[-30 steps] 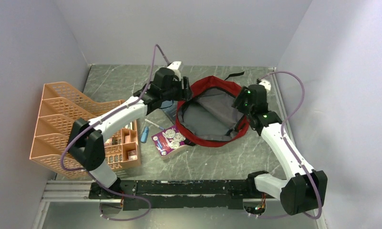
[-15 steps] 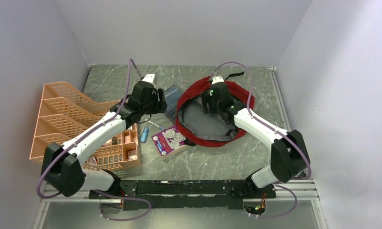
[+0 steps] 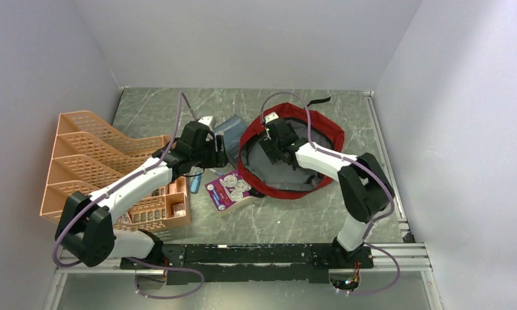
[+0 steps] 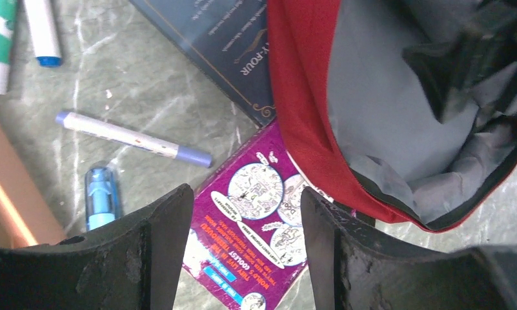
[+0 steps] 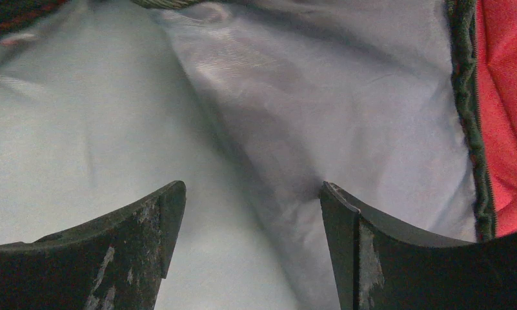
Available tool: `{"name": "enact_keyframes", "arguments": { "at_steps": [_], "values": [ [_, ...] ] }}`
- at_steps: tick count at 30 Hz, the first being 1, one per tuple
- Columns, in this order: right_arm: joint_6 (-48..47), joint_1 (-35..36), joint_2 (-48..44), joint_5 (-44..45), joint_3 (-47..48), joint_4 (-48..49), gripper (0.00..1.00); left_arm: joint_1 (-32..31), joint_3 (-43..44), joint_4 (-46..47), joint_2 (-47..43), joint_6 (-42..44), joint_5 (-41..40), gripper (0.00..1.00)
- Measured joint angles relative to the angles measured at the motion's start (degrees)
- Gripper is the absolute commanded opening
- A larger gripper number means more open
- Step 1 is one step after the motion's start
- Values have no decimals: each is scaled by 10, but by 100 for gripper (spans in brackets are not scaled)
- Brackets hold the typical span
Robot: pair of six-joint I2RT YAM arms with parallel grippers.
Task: Pack the student bag
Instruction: Adjust the student bag at the center of the board.
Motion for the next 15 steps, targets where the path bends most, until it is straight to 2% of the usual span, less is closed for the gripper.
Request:
{"name": "enact_keyframes", "arguments": {
  "at_steps": [5,10,15],
  "values": [
    [-31,1,47,61,6,14,74,-5,0,12,9,-1,27,65],
    [-72,0,103,143,36,38,46,-5,0,12,12,0,31,65],
    [-90,-25,114,167,56,47,21,-5,0,12,12,-1,31,65]
  ]
}}
